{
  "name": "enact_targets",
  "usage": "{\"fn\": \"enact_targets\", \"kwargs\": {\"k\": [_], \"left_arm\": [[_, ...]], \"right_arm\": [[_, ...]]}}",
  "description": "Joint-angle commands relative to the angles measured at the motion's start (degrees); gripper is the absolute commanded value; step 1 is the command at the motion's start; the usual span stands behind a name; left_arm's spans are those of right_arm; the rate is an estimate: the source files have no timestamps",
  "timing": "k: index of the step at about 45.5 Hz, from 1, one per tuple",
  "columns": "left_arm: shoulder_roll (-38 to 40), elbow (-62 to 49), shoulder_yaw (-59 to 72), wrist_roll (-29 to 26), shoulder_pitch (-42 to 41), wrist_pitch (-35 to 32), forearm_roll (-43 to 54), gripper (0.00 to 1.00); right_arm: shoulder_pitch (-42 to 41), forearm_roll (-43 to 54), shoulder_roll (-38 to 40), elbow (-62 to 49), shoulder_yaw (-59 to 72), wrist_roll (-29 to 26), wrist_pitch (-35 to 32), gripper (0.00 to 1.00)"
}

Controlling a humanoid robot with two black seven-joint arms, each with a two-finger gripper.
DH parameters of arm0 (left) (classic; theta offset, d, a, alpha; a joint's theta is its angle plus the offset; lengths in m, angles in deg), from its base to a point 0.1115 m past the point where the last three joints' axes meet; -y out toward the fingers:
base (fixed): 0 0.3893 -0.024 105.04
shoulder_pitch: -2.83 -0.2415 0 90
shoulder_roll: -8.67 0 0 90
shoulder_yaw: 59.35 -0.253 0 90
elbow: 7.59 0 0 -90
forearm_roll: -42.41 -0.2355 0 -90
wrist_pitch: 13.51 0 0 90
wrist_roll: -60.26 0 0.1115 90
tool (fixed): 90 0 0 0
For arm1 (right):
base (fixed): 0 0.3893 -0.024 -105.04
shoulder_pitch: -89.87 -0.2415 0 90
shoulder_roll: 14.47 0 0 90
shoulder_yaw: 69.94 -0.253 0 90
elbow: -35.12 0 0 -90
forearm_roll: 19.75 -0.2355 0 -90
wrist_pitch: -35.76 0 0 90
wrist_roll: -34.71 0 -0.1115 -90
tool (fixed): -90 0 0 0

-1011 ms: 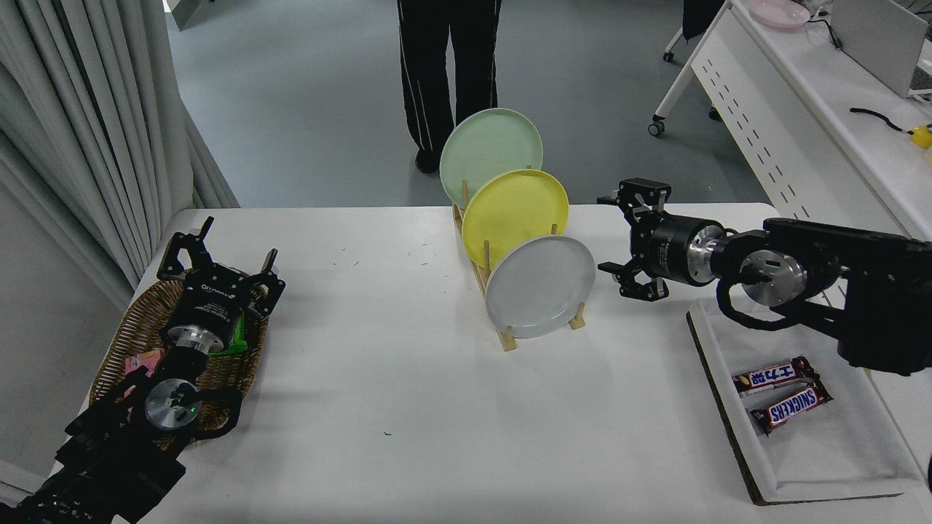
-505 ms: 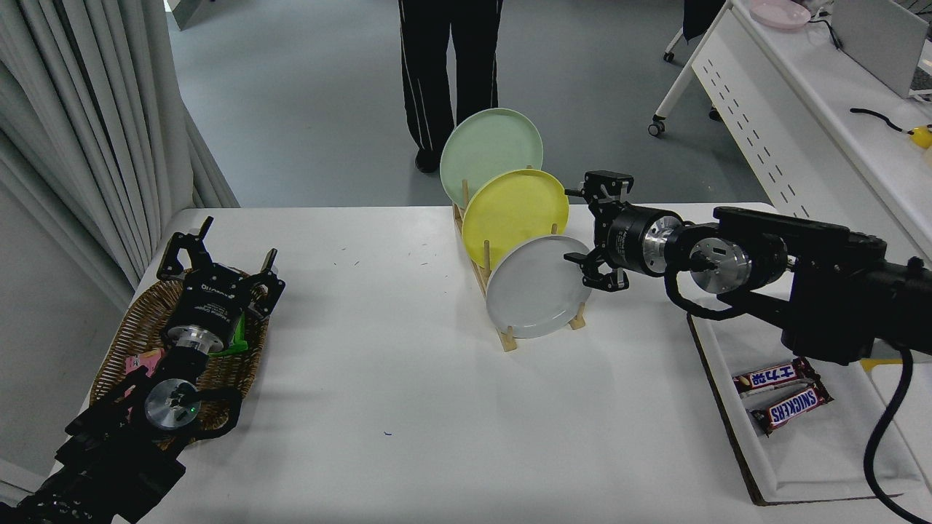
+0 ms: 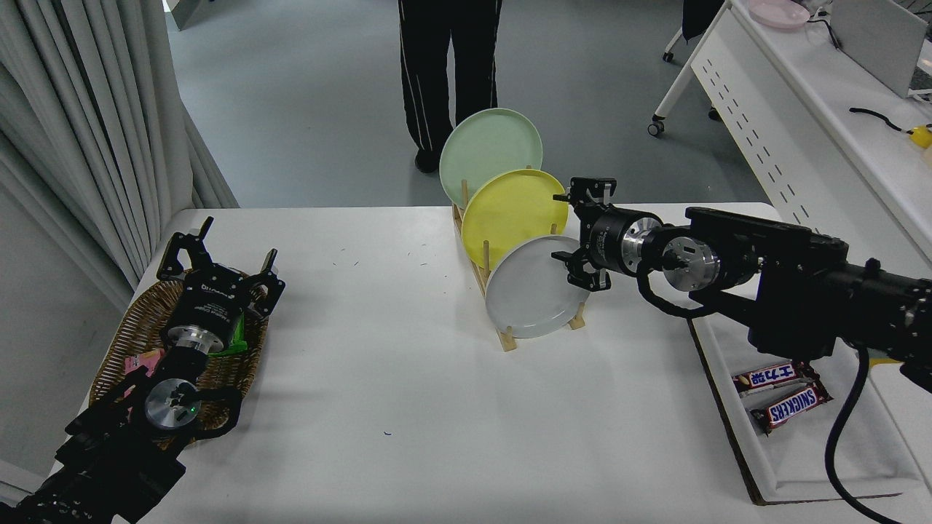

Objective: Place the plate on the table

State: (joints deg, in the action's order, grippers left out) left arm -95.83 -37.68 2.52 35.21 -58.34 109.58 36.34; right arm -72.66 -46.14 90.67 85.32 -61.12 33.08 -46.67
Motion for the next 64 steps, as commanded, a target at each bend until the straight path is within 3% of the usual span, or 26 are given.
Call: {"fn": "enact_targets", "kwargs": {"k": [1,5,18,23,64], "left_arm": [[0.0,0.03,0.0,0.0,0.0,-0.05,0.0,1.0],[0.0,0.03,0.0,0.0,0.0,-0.04,0.0,1.0],[0.0,0.03,0.0,0.0,0.0,-0.05,0.0,1.0],[0.0,-0.06,0.0,0.0,0.0,0.04,0.0,1.0],[0.0,-0.06,0.0,0.0,0.0,0.04,0.0,1.0]], "right_arm": [[0.55,-0.42,-1.87,-0.81,-0.82,-0.22,0.16,0.67],[0.55,-0.42,-1.87,-0.81,-0.9,-1.18,0.16,0.58],[0.37,-0.42,-1.79,-0.72,-1.78,-3.73,0.25,0.56],[0.29,-0.42,-1.61,-0.81,-2.22,-4.17,0.34,0.49],[0.02,0.11,-1.7,-3.44,-4.6,-5.93,4.73,0.43]]}}
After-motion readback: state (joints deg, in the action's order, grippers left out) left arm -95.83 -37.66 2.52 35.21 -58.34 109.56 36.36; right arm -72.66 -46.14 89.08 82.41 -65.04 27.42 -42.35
